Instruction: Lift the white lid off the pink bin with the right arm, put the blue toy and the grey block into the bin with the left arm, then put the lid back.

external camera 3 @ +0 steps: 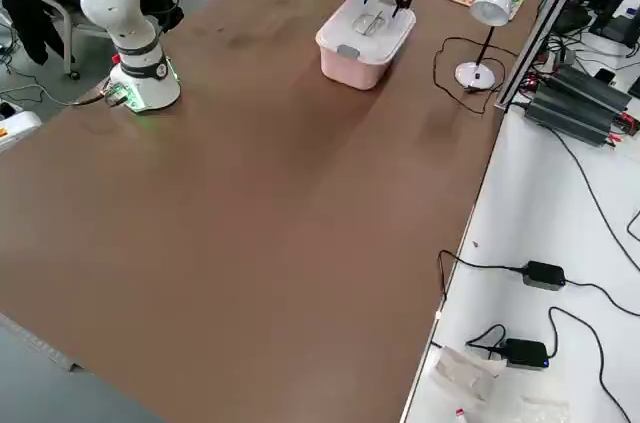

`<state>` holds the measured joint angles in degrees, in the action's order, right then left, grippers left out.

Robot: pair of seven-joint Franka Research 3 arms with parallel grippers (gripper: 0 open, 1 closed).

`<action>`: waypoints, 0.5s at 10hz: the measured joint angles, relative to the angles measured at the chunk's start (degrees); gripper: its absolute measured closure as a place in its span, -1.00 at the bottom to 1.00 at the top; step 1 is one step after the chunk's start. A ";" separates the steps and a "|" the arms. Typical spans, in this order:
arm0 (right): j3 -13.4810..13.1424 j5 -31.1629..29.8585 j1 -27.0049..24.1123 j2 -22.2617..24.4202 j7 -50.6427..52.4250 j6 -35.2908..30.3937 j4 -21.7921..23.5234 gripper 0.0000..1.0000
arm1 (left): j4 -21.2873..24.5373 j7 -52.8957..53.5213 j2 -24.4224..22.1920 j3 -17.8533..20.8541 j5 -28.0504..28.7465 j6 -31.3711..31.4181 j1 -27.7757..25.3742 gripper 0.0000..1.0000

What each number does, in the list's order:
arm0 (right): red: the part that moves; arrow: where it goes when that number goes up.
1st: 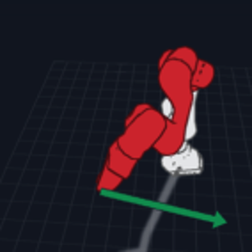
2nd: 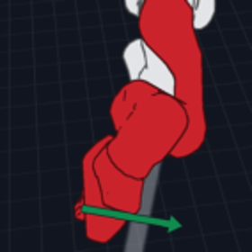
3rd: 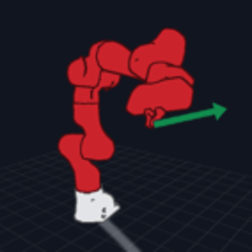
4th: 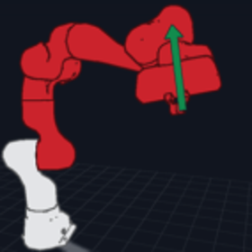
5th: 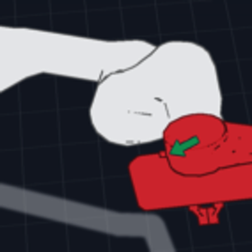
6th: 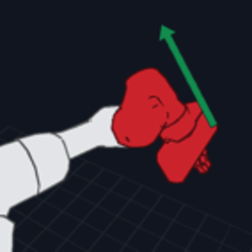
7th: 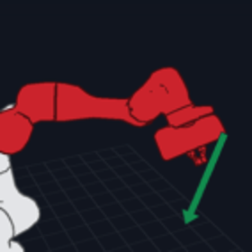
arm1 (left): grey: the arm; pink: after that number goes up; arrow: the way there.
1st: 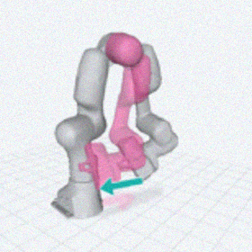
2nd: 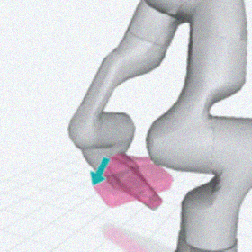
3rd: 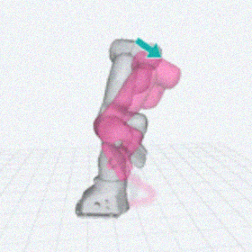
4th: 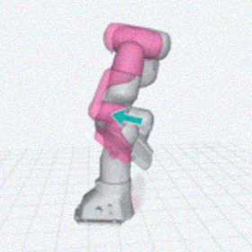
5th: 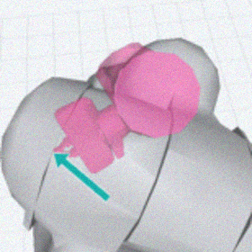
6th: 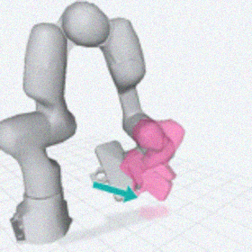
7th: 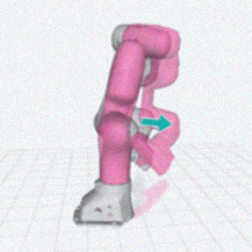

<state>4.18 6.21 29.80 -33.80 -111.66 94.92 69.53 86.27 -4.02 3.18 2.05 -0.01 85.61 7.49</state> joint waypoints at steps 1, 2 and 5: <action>-0.07 -2.08 -1.08 0.59 7.06 -0.55 -0.47 -0.99 | 0.00 0.00 0.00 -0.03 0.00 0.00 0.00 -1.00; -0.11 -5.05 -2.22 0.68 15.44 -0.70 -0.62 -0.99 | 0.00 0.00 0.00 -0.04 0.00 0.00 0.01 -1.00; -0.64 -8.72 -10.16 1.03 47.00 -1.18 -1.43 -0.99 | -0.06 0.00 -0.01 -0.17 0.01 0.46 0.03 -1.00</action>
<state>3.54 -2.51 19.65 -32.77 -64.66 93.74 68.11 86.21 -4.02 3.16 1.88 0.00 86.07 7.52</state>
